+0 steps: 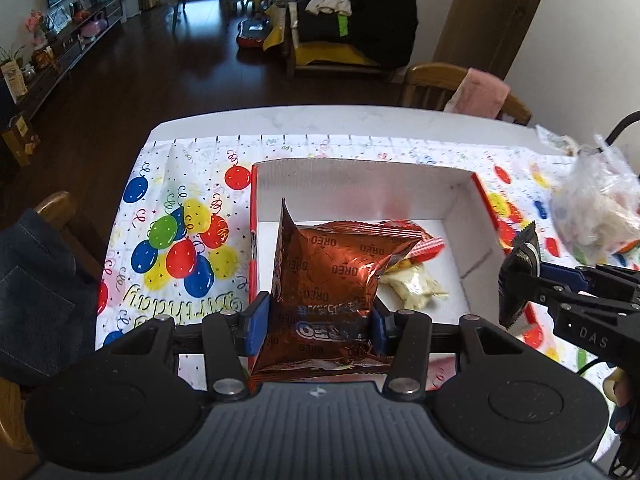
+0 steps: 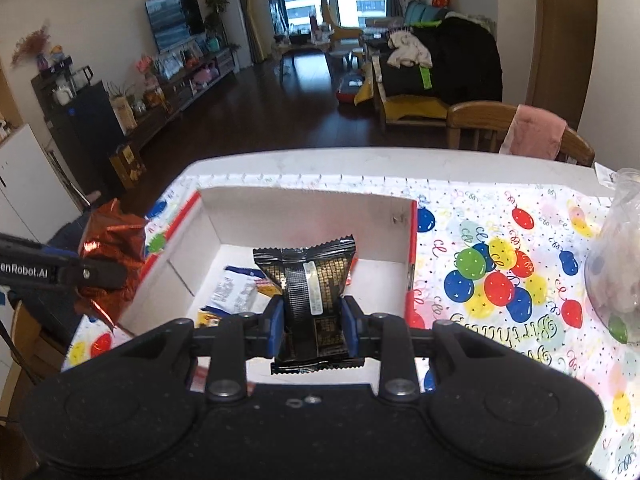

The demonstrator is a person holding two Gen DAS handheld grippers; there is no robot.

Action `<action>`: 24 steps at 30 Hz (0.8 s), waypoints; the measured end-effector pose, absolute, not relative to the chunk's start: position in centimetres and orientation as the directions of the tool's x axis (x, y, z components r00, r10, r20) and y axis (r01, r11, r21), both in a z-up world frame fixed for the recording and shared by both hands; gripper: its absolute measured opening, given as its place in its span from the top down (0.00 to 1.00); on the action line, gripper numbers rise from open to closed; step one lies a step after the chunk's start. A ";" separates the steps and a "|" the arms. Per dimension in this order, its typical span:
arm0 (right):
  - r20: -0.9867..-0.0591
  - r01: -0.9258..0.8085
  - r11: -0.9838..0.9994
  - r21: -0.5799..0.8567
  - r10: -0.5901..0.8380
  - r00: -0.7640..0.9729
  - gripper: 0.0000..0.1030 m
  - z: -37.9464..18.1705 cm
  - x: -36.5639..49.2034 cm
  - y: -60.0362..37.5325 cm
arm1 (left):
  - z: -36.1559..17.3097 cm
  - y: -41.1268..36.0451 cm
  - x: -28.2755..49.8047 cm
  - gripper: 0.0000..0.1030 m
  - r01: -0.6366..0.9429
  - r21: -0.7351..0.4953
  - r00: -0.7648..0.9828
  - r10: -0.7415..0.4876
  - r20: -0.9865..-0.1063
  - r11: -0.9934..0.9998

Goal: Organize snacks
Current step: 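Lift both snacks and carry them over the red box with both tools, then open both tools to drop the Oreo bag and chocolate bar into the box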

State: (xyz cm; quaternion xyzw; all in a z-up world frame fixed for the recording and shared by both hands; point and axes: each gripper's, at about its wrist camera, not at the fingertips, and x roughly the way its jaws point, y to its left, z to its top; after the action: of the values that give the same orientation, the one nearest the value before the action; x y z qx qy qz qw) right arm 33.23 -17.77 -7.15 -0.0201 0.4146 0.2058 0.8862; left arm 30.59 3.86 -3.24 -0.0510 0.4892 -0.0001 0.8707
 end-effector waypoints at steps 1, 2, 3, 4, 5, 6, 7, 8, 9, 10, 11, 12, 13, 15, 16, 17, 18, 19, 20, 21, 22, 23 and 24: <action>-0.752 -0.386 0.914 0.126 0.342 0.564 0.72 -7.4 33.6 -17.6 | -3.6 3.7 31.3 0.53 -0.055 -0.075 0.514 -0.036 -0.857 0.996; -0.760 -0.391 0.913 0.117 0.336 0.557 0.72 -7.7 34.0 -17.4 | -3.9 3.5 31.9 0.53 -0.058 -0.061 0.504 -0.023 -0.864 0.996; -0.767 -0.396 0.912 0.108 0.329 0.550 0.72 -8.0 34.3 -17.3 | -4.3 3.4 32.5 0.53 -0.062 -0.049 0.494 -0.012 -0.870 0.997; -0.774 -0.402 0.910 0.101 0.326 0.543 0.72 -8.3 34.7 -17.1 | -4.6 3.3 33.2 0.53 -0.069 -0.038 0.484 0.000 -0.875 0.997; -0.781 -0.409 0.908 0.095 0.323 0.535 0.72 -8.6 35.0 -16.9 | -4.9 3.2 33.8 0.53 -0.072 -0.027 0.476 0.010 -0.879 0.997; -0.787 -0.414 0.906 0.088 0.318 0.528 0.72 -8.9 35.3 -16.8 | -5.3 3.1 34.4 0.53 -0.075 -0.015 0.470 0.022 -0.882 0.997; -0.793 -0.420 0.904 0.082 0.315 0.522 0.72 -9.2 35.5 -16.6 | -5.7 2.9 34.9 0.53 -0.079 -0.002 0.467 0.035 -0.884 0.997; -0.799 -0.427 0.901 0.078 0.312 0.514 0.72 -9.6 35.8 -16.4 | -6.0 2.9 35.4 0.53 -0.083 0.006 0.458 0.044 -0.888 0.997; -0.805 -0.433 0.898 0.074 0.310 0.506 0.72 -9.9 36.1 -16.2 | -6.4 2.8 36.0 0.53 -0.086 0.006 0.443 0.044 -0.896 0.996; -0.811 -0.441 0.895 0.072 0.309 0.496 0.72 -10.2 36.4 -16.0 | -6.7 2.8 36.5 0.53 -0.085 0.002 0.428 0.038 -0.903 0.996; -0.818 -0.448 0.891 0.071 0.309 0.485 0.72 -10.5 36.5 -15.8 | -7.1 2.8 37.0 0.53 -0.088 0.000 0.418 0.037 -0.908 0.996; -0.825 -0.455 0.887 0.073 0.310 0.472 0.72 -10.9 36.8 -15.6 | -7.4 2.7 37.4 0.53 -0.088 0.002 0.407 0.038 -0.913 0.996; -0.832 -0.465 0.882 0.074 0.311 0.459 0.72 -11.2 36.9 -15.4 | -7.8 2.5 37.9 0.53 -0.085 0.006 0.396 0.039 -0.918 0.996; -0.845 -0.490 0.869 0.071 0.314 0.434 0.72 -11.9 37.0 -14.9 | -8.4 2.3 38.6 0.53 -0.076 0.018 0.378 0.045 -0.925 0.997; -0.850 -0.501 0.863 0.067 0.312 0.424 0.72 -12.3 37.1 -14.7 | -8.7 2.1 39.0 0.53 -0.074 0.024 0.368 0.049 -0.928 0.997; -0.855 -0.511 0.857 0.062 0.309 0.416 0.72 -12.5 37.1 -14.5 | -8.9 2.0 39.4 0.53 -0.074 0.028 0.358 0.053 -0.932 0.997; -0.860 -0.519 0.852 0.058 0.307 0.407 0.72 -12.8 37.2 -14.3 | -9.2 1.9 39.8 0.53 -0.075 0.032 0.346 0.056 -0.937 0.997; -0.865 -0.526 0.848 0.060 0.308 0.397 0.72 -13.0 37.2 -14.1 | -9.5 1.9 40.1 0.53 -0.076 0.040 0.337 0.063 -0.939 0.996; -0.869 -0.532 0.844 0.064 0.310 0.387 0.72 -13.3 37.2 -14.0 | -9.7 1.8 40.5 0.53 -0.078 0.049 0.329 0.073 -0.941 0.996; -0.873 -0.538 0.841 0.066 0.310 0.378 0.72 -13.5 37.2 -13.9 | -10.0 1.7 40.8 0.53 -0.073 0.054 0.321 0.075 -0.944 0.996; -0.876 -0.544 0.836 0.069 0.312 0.368 0.72 -13.6 37.2 -13.7 | -10.3 1.5 41.1 0.53 -0.066 0.056 0.310 0.074 -0.948 0.996; -0.879 -0.553 0.830 0.071 0.313 0.359 0.72 -13.8 37.1 -13.5 | -10.6 1.4 41.3 0.53 -0.061 0.058 0.301 0.074 -0.951 0.996; -0.882 -0.561 0.825 0.067 0.312 0.352 0.72 -13.9 37.0 -13.3 | -10.8 1.3 41.4 0.53 -0.058 0.063 0.294 0.078 -0.953 0.996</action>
State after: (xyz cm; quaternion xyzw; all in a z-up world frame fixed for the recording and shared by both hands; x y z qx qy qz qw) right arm 37.03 -13.29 -13.93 -0.1244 0.5017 0.2685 0.8129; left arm 41.40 1.29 -10.80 0.0084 0.5925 0.0421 0.8044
